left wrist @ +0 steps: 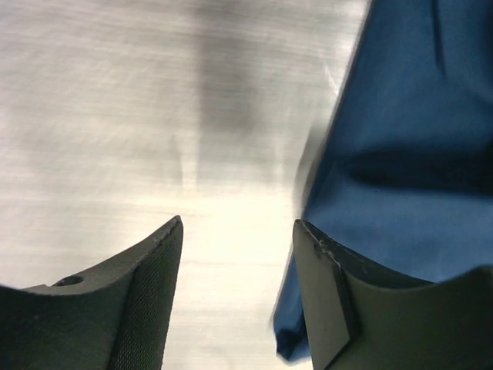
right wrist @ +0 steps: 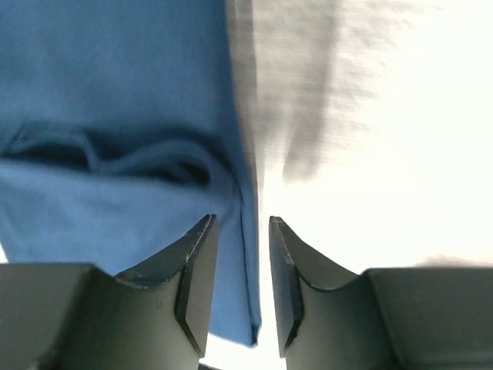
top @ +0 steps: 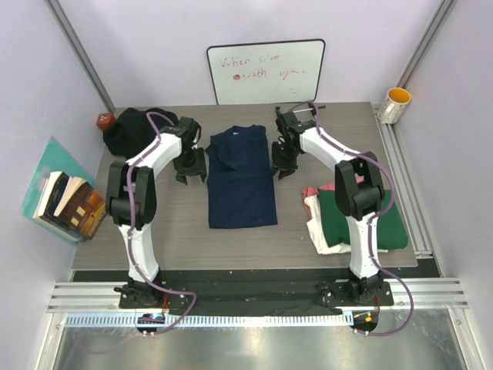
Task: Fold and stack the t-shirts
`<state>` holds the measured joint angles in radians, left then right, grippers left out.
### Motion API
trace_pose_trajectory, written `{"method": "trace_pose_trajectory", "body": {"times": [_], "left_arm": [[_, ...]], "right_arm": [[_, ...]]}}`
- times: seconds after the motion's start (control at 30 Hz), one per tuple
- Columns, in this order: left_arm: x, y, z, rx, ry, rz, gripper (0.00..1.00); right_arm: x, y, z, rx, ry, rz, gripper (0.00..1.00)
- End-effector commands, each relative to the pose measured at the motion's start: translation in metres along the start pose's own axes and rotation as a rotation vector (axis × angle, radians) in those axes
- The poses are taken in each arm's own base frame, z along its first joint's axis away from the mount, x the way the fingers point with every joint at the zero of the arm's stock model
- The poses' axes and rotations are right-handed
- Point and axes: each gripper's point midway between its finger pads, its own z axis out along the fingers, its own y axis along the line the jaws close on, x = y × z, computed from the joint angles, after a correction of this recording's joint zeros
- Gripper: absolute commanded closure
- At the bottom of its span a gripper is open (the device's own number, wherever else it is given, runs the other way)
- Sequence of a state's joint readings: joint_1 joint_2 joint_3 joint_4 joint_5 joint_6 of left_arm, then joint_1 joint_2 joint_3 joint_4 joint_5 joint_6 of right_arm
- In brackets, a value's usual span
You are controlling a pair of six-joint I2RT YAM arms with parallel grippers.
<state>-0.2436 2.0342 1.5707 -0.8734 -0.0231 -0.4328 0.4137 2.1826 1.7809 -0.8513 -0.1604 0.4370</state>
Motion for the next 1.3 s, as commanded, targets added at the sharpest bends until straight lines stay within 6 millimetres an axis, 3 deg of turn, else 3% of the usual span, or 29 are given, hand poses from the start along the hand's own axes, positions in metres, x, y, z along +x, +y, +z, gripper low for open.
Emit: {"method": "trace_pose_trajectory", "body": {"times": [0.0, 0.03, 0.1, 0.13, 0.27, 0.37, 0.57, 0.7, 1.0, 1.27], "left_arm": [[0.007, -0.012, -0.054, 0.105, -0.08, -0.005, 0.39], [0.014, -0.015, -0.054, 0.133, -0.069, -0.014, 0.39], [0.035, -0.023, -0.05, 0.209, -0.04, -0.047, 0.39], [0.041, -0.025, -0.047, 0.233, -0.031, -0.057, 0.39], [0.072, -0.037, -0.038, 0.338, 0.03, -0.096, 0.39], [0.095, -0.03, -0.023, 0.318, 0.088, -0.117, 0.39], [0.107, -0.028, -0.013, 0.324, 0.105, -0.156, 0.39], [0.11, -0.033, -0.01, 0.357, 0.107, -0.17, 0.39], [0.125, -0.031, -0.001, 0.355, 0.139, -0.176, 0.39], [0.138, -0.047, 0.012, 0.37, 0.158, -0.156, 0.41]], "right_arm": [[-0.001, 0.012, -0.053, -0.087, -0.087, -0.077, 0.6], [0.017, 0.008, -0.044, -0.101, -0.037, -0.071, 0.6], [0.025, 0.014, -0.047, -0.159, -0.044, -0.087, 0.59], [0.042, 0.01, -0.039, -0.179, 0.0, -0.08, 0.56], [0.061, 0.009, -0.034, -0.227, 0.013, -0.096, 0.55], [0.076, 0.003, -0.024, -0.237, 0.038, -0.096, 0.55], [0.097, -0.005, -0.006, -0.271, 0.058, -0.09, 0.47], [0.114, -0.005, 0.003, -0.325, 0.09, -0.077, 0.47], [0.132, -0.007, 0.022, -0.343, 0.168, -0.018, 0.46], [0.158, -0.021, 0.036, -0.298, 0.239, 0.022, 0.46]]}}
